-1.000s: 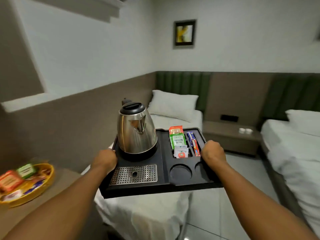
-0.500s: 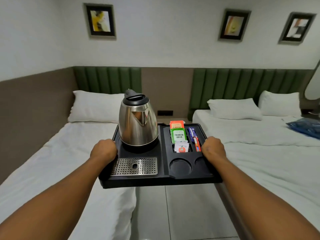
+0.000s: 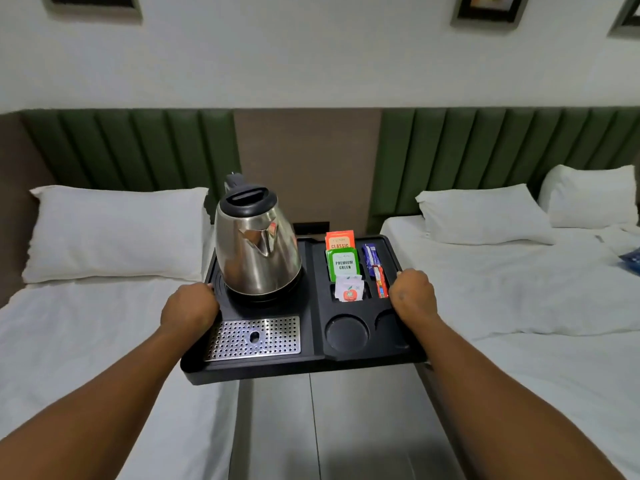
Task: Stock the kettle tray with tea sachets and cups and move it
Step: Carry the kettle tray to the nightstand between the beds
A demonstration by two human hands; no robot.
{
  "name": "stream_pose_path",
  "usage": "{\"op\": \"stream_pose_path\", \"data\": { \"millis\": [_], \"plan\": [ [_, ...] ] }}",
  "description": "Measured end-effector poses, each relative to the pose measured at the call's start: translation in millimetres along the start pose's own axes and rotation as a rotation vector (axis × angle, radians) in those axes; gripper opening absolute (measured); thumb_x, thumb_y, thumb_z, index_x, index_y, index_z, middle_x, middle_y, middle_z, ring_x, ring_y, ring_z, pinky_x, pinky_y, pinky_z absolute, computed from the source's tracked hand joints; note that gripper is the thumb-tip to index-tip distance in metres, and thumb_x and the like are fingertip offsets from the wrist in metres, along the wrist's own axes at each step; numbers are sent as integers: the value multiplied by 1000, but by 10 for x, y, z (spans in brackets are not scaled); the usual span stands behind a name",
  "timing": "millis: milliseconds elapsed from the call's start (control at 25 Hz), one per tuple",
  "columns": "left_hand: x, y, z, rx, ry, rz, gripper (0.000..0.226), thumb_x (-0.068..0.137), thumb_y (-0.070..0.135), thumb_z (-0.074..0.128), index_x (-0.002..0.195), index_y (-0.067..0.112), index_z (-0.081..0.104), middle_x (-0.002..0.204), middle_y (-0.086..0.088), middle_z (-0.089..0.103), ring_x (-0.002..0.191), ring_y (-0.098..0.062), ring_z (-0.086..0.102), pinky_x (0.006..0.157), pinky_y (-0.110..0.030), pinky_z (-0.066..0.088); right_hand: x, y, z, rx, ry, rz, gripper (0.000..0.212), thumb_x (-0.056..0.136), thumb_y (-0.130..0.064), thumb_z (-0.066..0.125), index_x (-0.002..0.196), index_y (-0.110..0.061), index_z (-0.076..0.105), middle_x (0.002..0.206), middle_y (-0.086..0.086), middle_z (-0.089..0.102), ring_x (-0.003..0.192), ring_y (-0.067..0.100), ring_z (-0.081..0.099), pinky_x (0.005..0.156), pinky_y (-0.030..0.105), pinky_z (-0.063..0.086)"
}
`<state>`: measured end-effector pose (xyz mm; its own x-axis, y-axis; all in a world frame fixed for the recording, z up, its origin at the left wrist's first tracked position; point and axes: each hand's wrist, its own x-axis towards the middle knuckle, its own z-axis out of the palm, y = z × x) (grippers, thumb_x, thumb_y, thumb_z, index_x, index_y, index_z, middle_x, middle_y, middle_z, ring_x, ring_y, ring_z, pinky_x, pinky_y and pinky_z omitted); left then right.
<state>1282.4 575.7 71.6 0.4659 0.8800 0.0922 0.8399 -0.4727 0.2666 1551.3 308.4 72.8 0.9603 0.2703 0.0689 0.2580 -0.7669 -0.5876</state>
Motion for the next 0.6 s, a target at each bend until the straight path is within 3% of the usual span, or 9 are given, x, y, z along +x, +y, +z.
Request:
{"op": "stream_pose_path", "data": {
  "millis": [200, 400, 600],
  "plan": [
    [1692, 509, 715, -26, 35, -54, 45, 103, 31, 32, 94, 3, 66, 99, -26, 67, 89, -43, 63, 69, -37, 41, 1849, -391, 959, 80, -13, -29, 36, 101, -27, 43, 102, 2, 65, 103, 19, 68, 90, 30, 66, 54, 23, 38],
    [3303, 847, 1472, -50, 34, -112, 48, 104, 35, 31, 94, 2, 64, 94, -26, 66, 87, -44, 62, 69, -39, 41, 3377, -774, 1982, 70, -54, -39, 39, 101, -26, 43, 106, 7, 64, 107, 23, 63, 94, 35, 64, 74, 35, 51],
    [4808, 903, 2391, -5, -30, -76, 45, 104, 34, 29, 82, 6, 57, 87, -22, 67, 75, -39, 61, 64, -37, 41, 4609, -971, 3243, -30, -118, -13, 42, 102, -28, 41, 104, 7, 65, 102, 22, 66, 88, 33, 66, 63, 26, 42]
  ]
}}
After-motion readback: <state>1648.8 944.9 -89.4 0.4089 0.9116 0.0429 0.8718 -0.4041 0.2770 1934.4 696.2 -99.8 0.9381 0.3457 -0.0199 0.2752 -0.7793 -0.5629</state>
